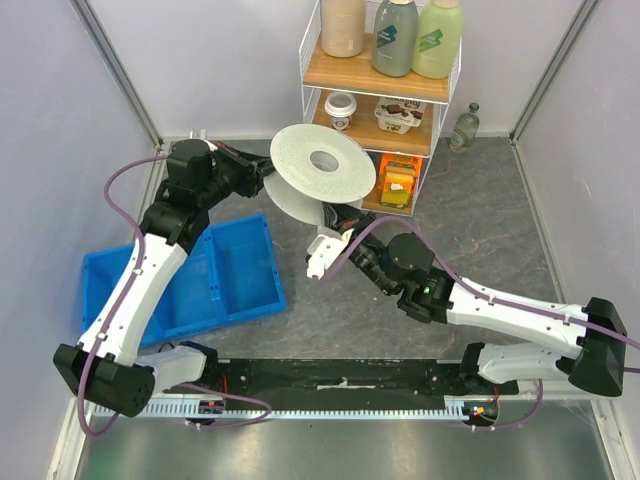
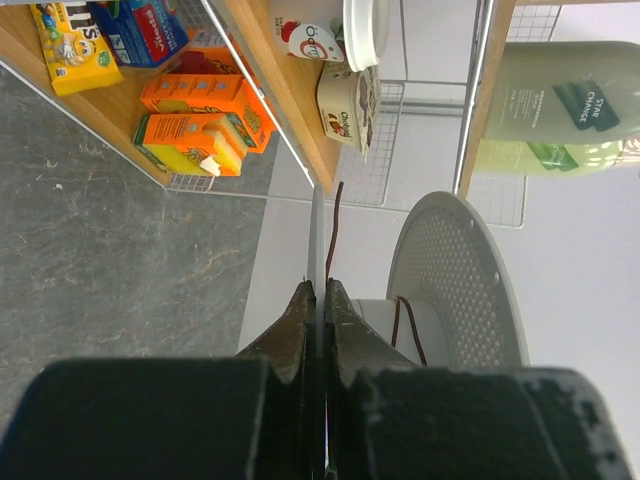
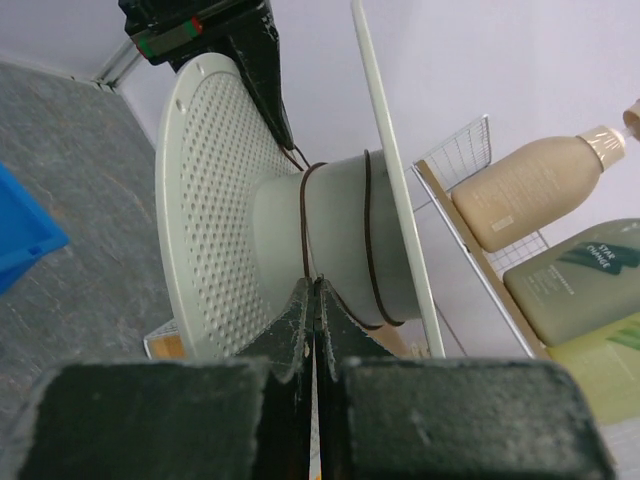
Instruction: Wrap the cables
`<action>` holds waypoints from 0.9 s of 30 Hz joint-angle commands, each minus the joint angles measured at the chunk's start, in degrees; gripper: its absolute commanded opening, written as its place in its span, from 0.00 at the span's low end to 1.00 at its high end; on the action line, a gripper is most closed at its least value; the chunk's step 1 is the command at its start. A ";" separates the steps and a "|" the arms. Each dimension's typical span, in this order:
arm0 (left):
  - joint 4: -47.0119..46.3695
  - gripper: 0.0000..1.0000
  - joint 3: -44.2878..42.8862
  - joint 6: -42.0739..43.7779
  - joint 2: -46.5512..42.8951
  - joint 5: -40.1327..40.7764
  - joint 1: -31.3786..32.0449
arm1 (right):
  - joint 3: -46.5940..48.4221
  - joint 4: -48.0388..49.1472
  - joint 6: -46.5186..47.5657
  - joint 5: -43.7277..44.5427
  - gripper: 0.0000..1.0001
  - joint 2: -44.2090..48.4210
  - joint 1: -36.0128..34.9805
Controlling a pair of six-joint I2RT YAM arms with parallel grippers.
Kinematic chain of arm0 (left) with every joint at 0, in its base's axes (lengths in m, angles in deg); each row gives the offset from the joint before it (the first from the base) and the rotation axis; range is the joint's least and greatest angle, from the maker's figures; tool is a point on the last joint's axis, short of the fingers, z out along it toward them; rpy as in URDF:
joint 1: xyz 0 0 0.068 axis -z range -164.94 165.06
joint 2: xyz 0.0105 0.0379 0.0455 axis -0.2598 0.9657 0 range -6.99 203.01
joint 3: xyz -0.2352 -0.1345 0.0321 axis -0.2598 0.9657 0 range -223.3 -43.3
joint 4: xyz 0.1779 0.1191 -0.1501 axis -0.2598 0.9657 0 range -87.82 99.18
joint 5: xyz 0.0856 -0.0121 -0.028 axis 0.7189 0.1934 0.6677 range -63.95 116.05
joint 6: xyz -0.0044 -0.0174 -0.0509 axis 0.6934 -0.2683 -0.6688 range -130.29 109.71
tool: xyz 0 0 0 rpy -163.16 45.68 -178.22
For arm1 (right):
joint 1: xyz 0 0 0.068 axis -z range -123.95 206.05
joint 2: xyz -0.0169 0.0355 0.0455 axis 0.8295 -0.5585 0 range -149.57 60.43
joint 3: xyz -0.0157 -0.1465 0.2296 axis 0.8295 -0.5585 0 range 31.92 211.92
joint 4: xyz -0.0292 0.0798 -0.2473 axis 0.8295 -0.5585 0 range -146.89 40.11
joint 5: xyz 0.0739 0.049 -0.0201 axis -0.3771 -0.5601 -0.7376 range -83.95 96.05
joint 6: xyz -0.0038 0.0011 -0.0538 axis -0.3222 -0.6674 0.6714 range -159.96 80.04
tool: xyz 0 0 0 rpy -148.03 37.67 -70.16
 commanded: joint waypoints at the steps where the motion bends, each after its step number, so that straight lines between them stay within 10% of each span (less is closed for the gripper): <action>1: -4.64 0.02 0.30 -1.37 -0.64 3.48 2.34 | -1.29 4.51 7.49 -4.55 0.00 -0.92 -3.45; 27: -12.11 0.02 6.89 6.19 -0.99 1.20 7.09 | -5.51 -4.19 7.41 -2.88 0.00 2.94 -4.16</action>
